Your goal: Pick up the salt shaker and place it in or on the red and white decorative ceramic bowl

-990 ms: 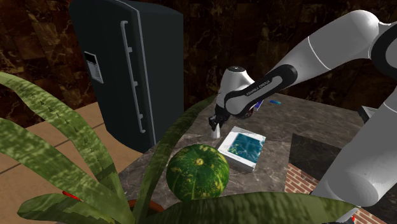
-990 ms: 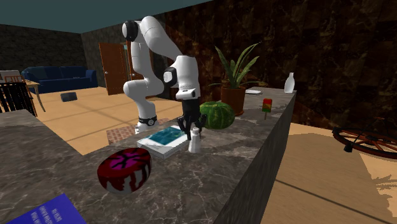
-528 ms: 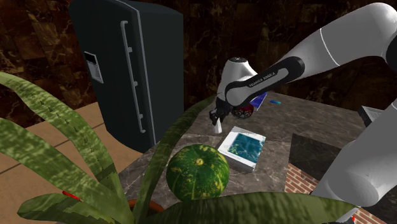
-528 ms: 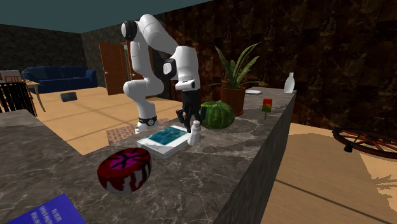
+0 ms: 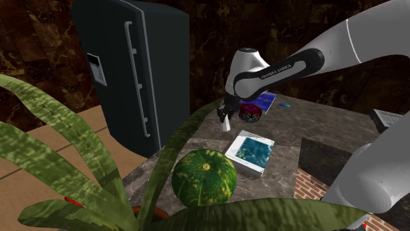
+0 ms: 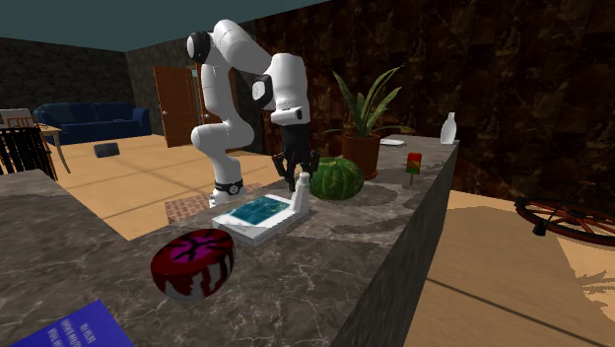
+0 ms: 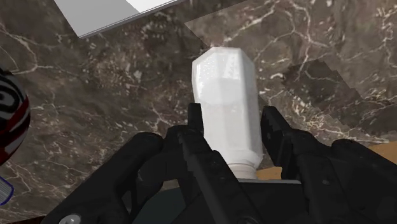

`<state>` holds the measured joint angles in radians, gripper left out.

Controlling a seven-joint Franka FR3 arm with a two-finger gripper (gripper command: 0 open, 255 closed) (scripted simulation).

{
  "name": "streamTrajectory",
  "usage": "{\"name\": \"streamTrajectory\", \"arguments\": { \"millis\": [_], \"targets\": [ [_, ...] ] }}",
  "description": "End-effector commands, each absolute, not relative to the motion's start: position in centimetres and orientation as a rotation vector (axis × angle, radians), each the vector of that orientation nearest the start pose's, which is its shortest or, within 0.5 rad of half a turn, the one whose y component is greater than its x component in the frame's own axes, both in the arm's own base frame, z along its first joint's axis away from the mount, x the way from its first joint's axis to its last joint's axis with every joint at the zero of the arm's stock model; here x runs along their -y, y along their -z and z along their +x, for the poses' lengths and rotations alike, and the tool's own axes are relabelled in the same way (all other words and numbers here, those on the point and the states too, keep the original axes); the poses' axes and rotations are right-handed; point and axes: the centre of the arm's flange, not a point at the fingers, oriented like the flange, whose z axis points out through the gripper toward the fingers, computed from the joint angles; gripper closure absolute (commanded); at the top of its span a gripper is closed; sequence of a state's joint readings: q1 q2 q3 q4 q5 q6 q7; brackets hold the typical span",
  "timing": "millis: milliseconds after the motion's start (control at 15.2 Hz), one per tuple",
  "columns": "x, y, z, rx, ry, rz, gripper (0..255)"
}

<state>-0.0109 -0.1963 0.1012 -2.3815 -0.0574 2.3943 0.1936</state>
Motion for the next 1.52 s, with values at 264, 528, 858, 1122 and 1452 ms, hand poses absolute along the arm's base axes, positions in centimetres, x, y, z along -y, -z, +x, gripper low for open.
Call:
{"name": "streamTrajectory", "arguments": {
  "millis": [264, 528, 858, 1122, 1452],
  "targets": [
    [-4.4, -45.2, 48.7, -0.103, 0.339, -3.155, 255],
    [-4.4, -47.3, 48.7, -0.103, 0.339, -3.155, 255],
    [-4.4, -49.9, 48.7, -0.103, 0.339, -3.155, 255],
    [-1.8, -50.9, 49.1, -0.103, 0.339, -3.155, 255],
    [4.7, -51.2, 50.2, -0.103, 0.339, -3.155, 255]
  ]
}}
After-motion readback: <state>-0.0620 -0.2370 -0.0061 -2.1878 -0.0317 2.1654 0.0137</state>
